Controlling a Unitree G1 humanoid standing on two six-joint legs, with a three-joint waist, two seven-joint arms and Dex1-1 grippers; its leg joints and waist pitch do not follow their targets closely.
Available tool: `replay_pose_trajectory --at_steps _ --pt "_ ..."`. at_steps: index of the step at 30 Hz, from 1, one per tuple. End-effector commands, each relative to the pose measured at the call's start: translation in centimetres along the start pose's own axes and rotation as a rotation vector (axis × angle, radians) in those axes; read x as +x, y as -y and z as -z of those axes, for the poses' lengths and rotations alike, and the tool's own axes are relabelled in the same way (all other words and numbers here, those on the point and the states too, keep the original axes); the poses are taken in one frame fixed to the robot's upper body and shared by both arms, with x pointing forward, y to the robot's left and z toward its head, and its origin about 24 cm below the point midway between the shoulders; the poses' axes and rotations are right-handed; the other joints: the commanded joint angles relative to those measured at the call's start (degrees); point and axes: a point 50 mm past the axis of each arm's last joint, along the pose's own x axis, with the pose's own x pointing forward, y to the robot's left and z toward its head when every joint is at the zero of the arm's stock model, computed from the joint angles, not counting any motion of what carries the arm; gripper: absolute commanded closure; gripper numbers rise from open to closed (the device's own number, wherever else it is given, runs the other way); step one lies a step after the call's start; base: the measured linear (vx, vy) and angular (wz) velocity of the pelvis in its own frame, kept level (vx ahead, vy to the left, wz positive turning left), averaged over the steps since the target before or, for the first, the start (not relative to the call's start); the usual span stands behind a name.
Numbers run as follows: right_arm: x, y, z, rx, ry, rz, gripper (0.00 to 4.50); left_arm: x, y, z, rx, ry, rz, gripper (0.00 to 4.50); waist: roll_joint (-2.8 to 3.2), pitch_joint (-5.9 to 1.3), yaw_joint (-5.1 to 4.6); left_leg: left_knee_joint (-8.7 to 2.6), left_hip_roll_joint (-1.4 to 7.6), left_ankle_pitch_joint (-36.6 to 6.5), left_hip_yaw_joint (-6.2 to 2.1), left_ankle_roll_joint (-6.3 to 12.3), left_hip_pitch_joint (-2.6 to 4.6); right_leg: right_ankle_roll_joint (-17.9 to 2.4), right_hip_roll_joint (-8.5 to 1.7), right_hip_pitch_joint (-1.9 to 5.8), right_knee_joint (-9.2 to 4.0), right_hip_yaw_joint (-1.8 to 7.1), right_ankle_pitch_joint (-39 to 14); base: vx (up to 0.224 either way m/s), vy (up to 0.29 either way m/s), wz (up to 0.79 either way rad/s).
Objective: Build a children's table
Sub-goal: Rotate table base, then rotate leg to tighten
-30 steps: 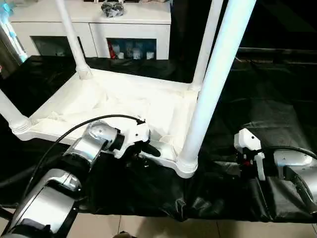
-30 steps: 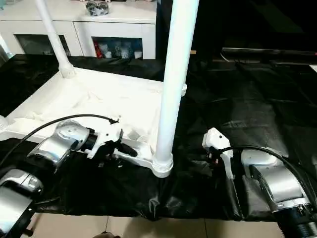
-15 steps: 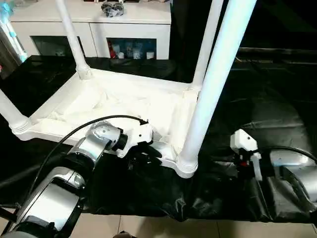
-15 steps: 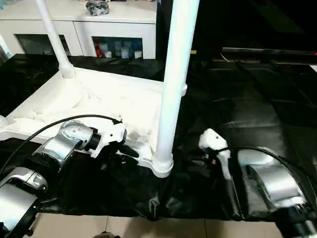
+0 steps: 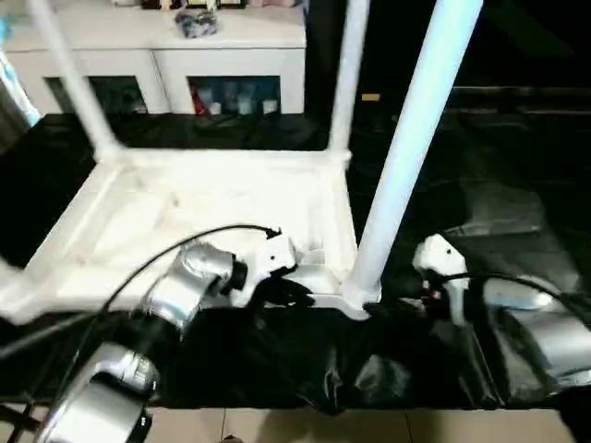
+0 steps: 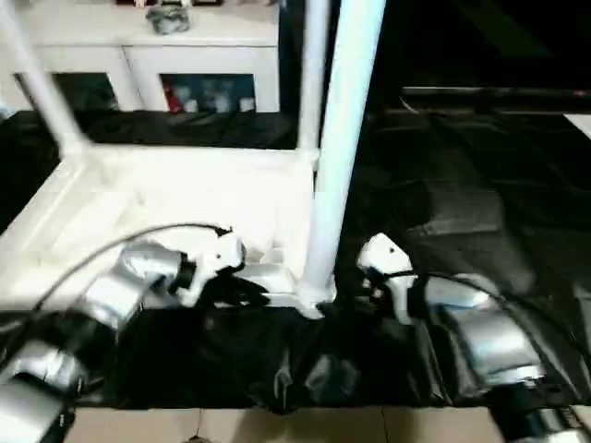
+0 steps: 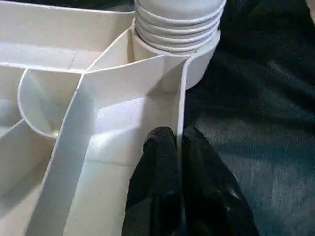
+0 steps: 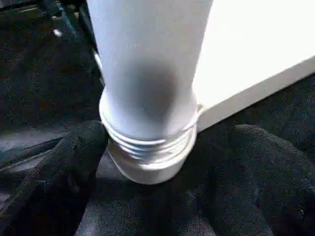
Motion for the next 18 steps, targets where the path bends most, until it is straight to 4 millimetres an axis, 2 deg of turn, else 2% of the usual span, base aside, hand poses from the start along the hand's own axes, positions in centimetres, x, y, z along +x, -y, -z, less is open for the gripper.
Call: replay_pose_trajectory --at_steps 1,3,5,10,11,13,18 --pt "0.1 0.7 -0.6 -0.016 0.026 0.057 0.00 1.0 1.2 0.7 -0.079 0.058 0.001 4.49 -1.91 -3.24 0.34 -3.99 1.94 -15.8 -1.31 2.24 0.50 -11.3 -3.02 2.38 -5.03 1.56 -21.9 0.000 0.000 0.00" --pt "0.6 0.9 -0.6 -0.009 0.027 0.082 0.00 1.3 1.4 0.6 -0.048 0.059 -0.017 4.49 -1.83 -3.19 0.06 -4.10 1.90 -16.5 -1.35 2.14 0.49 -10.1 -2.87 2.14 -5.35 1.51 -24.0 0.000 0.000 0.00" --pt "1.0 1.2 -0.6 -0.003 0.025 0.105 0.00 1.5 1.6 0.5 -0.045 0.067 -0.041 4.49 -1.74 -3.17 -0.04 -4.12 1.85 -17.1 -1.29 1.78 0.59 -9.7 -2.75 1.96 -5.52 1.53 -24.3 0.000 0.000 0.00" --pt "1.9 1.1 -0.6 -0.013 0.033 0.082 0.00 1.7 1.8 -0.1 -0.039 0.055 -0.088 4.49 -1.70 -3.24 -0.08 -4.15 1.95 -17.1 -1.25 1.84 0.73 -9.9 -2.70 1.81 -5.36 1.67 -22.7 0.000 0.000 0.00" --pt "2.0 1.2 -0.7 -0.008 0.039 0.083 0.17 1.7 1.9 -0.2 -0.045 0.058 -0.090 4.50 -2.03 -3.21 -0.11 -4.18 1.87 -16.8 -1.23 1.98 0.53 -9.9 -2.62 1.96 -5.35 1.61 -22.4 0.000 0.000 0.00" --pt "2.2 1.3 -0.9 -0.012 0.045 0.088 0.17 1.7 1.9 -0.3 -0.042 0.061 -0.099 4.50 -1.91 -3.27 -0.06 -4.17 1.87 -16.2 -1.26 2.11 0.45 -9.9 -2.69 2.04 -5.21 1.64 -21.6 0.000 0.000 0.00" --pt "2.6 1.7 -0.8 -0.022 0.033 0.087 0.61 1.5 1.7 -0.4 -0.032 0.060 -0.110 4.50 -2.01 -3.23 -0.45 -4.15 1.82 -16.5 -1.21 2.17 0.48 -10.3 -2.59 1.95 -5.19 1.58 -21.2 0.000 0.000 0.00"
